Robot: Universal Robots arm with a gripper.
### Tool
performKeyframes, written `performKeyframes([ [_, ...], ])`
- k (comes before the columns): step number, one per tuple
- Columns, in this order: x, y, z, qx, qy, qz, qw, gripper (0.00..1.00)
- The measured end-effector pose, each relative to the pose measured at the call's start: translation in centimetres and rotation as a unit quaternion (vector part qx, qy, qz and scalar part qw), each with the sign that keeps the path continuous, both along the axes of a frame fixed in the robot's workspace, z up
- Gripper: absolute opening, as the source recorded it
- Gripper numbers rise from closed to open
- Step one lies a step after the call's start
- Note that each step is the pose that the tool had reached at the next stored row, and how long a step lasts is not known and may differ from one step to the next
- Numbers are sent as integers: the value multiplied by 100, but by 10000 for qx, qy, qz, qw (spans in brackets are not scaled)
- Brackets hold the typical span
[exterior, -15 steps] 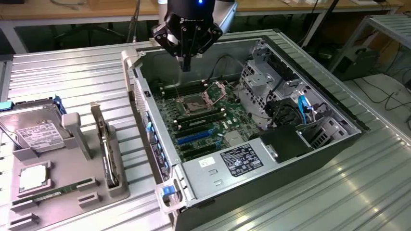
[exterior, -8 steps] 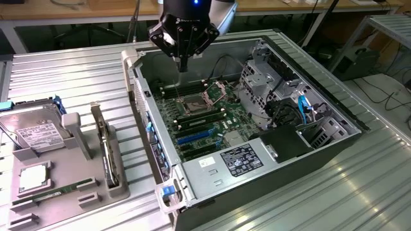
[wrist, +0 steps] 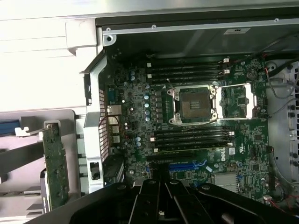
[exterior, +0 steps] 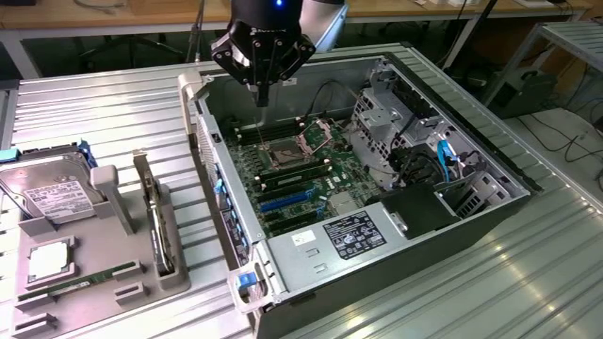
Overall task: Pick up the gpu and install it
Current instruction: 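Reach for the gpu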
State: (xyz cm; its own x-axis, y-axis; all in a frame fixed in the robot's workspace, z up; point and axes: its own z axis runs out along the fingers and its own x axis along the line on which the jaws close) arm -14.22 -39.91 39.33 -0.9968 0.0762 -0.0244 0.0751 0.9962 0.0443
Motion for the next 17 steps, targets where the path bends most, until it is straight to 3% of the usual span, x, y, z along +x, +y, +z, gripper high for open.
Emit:
performKeyframes([
  [17,-133,-2,-1,0,0,0,10000,11],
])
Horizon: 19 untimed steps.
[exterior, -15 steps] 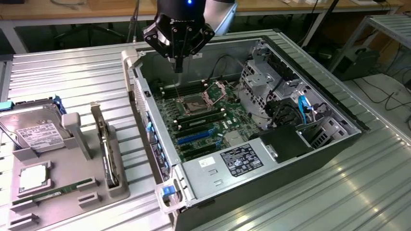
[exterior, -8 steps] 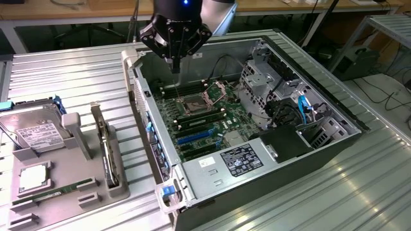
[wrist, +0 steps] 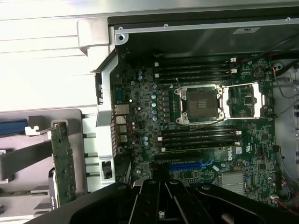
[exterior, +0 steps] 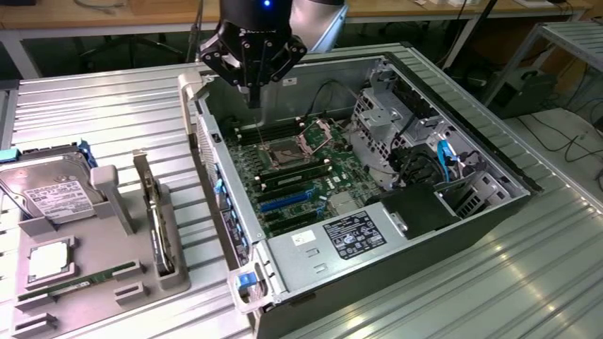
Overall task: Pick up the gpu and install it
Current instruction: 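Reach for the gpu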
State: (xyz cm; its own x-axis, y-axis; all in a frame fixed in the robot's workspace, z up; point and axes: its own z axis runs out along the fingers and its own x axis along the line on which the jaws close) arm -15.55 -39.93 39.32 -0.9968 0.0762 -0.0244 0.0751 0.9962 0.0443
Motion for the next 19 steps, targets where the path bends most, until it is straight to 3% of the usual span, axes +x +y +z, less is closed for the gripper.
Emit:
performKeyframes([
  [19,-179,-6,-4,0,2,0,10000,11],
])
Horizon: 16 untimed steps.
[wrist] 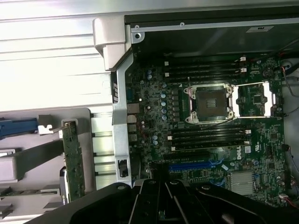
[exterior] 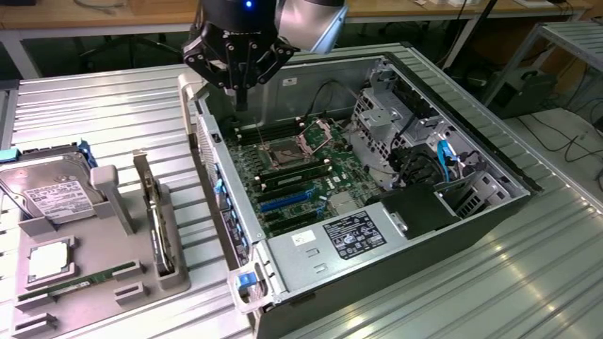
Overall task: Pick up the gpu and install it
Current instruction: 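Reach for the gpu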
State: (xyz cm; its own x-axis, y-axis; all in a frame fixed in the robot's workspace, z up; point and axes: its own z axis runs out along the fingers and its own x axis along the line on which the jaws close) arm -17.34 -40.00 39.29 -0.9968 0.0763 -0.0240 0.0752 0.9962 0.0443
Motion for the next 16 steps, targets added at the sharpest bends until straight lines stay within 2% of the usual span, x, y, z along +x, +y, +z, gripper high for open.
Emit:
performKeyframes([
  [8,-97,-3,-1,0,0,0,10000,11],
  [16,-277,-19,0,4,1,15,10000,11],
])
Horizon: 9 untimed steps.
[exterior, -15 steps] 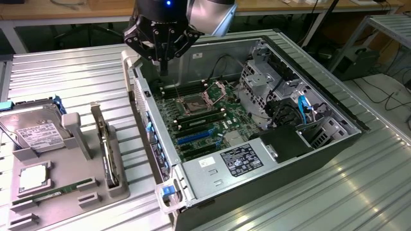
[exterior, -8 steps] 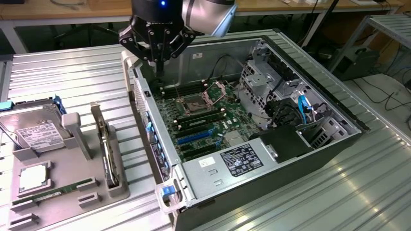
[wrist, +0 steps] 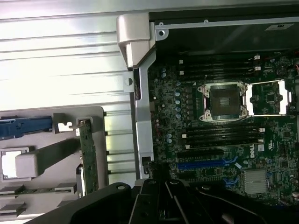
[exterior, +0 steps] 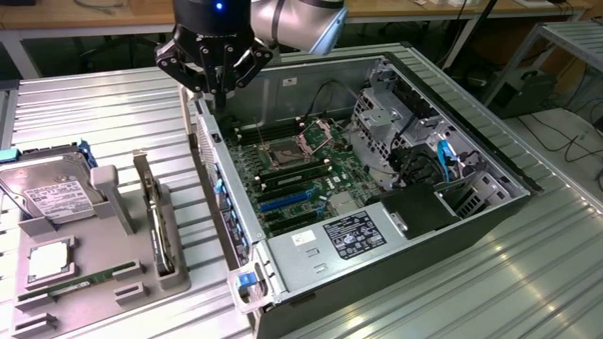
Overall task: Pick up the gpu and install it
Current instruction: 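Reach for the gpu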
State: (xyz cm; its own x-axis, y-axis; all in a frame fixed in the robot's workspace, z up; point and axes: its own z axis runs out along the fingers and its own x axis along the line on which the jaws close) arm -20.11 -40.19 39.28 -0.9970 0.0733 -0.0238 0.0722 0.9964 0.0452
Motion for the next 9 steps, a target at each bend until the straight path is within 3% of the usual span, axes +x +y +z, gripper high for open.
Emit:
performKeyframes([
  [9,-78,-27,-2,21,0,354,9994,11],
])
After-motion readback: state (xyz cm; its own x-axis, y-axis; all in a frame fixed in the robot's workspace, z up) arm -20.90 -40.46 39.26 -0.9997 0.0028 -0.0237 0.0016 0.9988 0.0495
